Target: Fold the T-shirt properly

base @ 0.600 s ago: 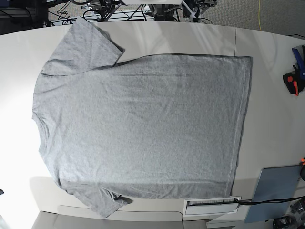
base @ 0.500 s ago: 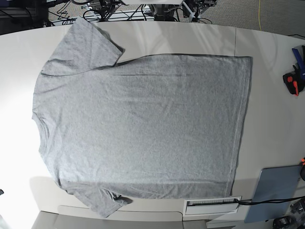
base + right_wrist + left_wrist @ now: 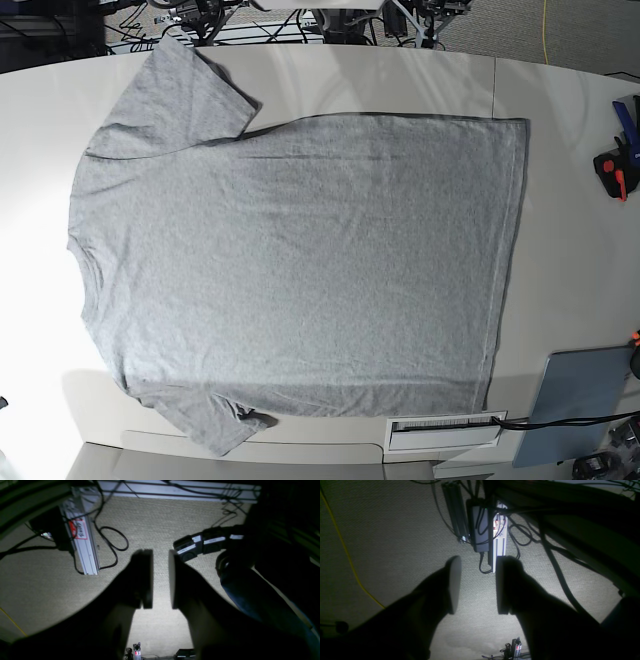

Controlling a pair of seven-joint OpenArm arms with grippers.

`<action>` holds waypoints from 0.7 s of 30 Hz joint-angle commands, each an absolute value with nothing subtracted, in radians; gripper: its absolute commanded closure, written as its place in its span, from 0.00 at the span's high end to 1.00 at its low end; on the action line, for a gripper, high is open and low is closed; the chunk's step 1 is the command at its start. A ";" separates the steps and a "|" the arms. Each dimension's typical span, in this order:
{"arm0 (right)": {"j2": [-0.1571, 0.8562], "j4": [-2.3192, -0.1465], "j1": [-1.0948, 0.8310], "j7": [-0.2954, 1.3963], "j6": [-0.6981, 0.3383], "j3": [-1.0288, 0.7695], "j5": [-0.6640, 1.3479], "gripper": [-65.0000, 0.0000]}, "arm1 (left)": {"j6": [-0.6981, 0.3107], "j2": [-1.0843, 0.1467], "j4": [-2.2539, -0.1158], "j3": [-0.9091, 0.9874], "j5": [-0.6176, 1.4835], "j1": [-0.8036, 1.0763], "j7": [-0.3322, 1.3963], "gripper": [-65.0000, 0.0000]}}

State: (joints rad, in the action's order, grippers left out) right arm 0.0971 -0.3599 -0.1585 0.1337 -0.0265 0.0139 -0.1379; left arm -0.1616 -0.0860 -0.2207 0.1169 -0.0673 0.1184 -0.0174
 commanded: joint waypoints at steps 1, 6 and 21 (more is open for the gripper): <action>0.103 -0.364 -0.167 0.133 -0.030 0.014 -0.144 0.18 | -0.178 -0.086 -0.223 0.114 -0.068 0.121 -0.020 0.37; 0.102 -0.364 -0.167 0.130 -0.029 0.014 -0.144 0.18 | -0.183 -0.086 -0.226 0.114 -0.068 0.121 -0.024 0.37; 0.102 -0.364 -0.164 0.119 -0.030 0.014 -0.144 0.18 | -0.183 -0.086 -0.250 0.114 -0.078 0.119 -0.020 0.37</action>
